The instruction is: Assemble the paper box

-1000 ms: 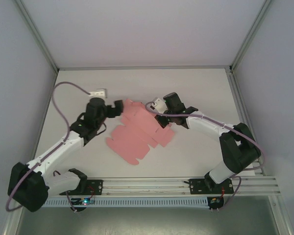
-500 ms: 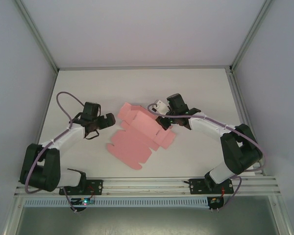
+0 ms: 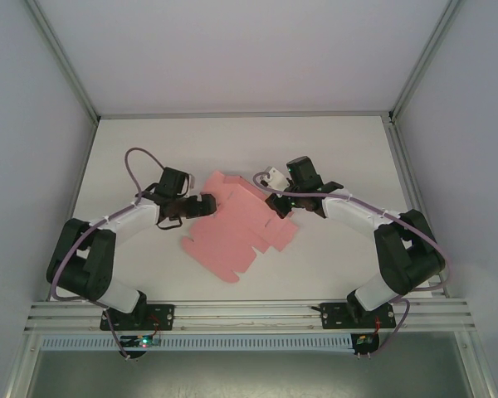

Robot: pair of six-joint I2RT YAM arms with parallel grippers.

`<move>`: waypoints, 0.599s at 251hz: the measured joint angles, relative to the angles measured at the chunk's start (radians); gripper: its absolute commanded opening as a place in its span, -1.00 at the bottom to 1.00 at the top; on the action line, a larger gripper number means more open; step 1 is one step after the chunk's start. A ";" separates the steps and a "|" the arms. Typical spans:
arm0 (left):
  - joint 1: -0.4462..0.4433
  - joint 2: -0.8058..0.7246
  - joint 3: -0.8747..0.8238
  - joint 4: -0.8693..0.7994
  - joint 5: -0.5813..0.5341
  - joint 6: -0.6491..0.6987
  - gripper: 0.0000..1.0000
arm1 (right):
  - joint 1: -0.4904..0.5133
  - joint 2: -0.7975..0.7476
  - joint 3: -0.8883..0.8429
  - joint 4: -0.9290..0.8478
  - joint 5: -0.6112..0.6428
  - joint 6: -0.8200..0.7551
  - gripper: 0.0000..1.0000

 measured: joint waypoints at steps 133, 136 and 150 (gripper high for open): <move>-0.229 0.131 0.081 -0.043 -0.266 0.093 0.78 | 0.001 0.000 0.000 0.000 0.001 0.004 -1.00; -0.237 0.135 0.082 -0.045 -0.276 0.093 0.77 | 0.001 0.000 0.000 0.000 0.001 0.004 -1.00; -0.258 0.148 0.085 -0.048 -0.314 0.092 0.75 | 0.001 0.000 -0.001 -0.002 0.001 0.004 -1.00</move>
